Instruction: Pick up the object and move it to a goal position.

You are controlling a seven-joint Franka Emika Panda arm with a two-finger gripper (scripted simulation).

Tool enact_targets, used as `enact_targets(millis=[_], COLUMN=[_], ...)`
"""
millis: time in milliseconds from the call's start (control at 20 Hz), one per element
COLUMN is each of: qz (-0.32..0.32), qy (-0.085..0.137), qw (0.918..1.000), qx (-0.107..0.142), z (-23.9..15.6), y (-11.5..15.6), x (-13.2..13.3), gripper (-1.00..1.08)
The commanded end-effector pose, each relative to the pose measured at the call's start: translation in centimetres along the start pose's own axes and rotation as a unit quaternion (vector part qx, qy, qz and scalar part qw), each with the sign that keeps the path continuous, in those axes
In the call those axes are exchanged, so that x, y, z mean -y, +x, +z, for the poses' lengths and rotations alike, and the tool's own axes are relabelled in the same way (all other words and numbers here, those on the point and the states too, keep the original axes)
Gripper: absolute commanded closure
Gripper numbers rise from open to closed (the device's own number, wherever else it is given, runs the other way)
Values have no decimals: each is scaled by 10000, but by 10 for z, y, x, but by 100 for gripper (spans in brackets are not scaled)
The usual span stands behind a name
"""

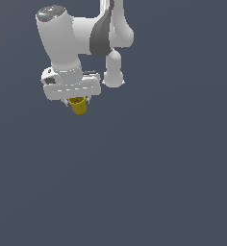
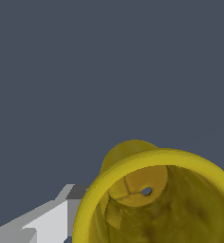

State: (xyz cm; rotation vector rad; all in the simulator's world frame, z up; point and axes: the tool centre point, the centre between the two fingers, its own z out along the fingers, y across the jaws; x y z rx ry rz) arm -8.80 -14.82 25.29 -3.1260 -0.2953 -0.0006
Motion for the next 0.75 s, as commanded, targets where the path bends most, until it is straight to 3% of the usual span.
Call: enact_targets(millis=[0, 350, 700], qz=[-3, -3, -5], qy=[1, -2, -9], qw=[10000, 10000, 10000], qx=[-2, 0, 3], z=[-18, -49, -53], y=[-9, -24, -24], x=[-6, -16, -18], gripper=[108, 108, 108])
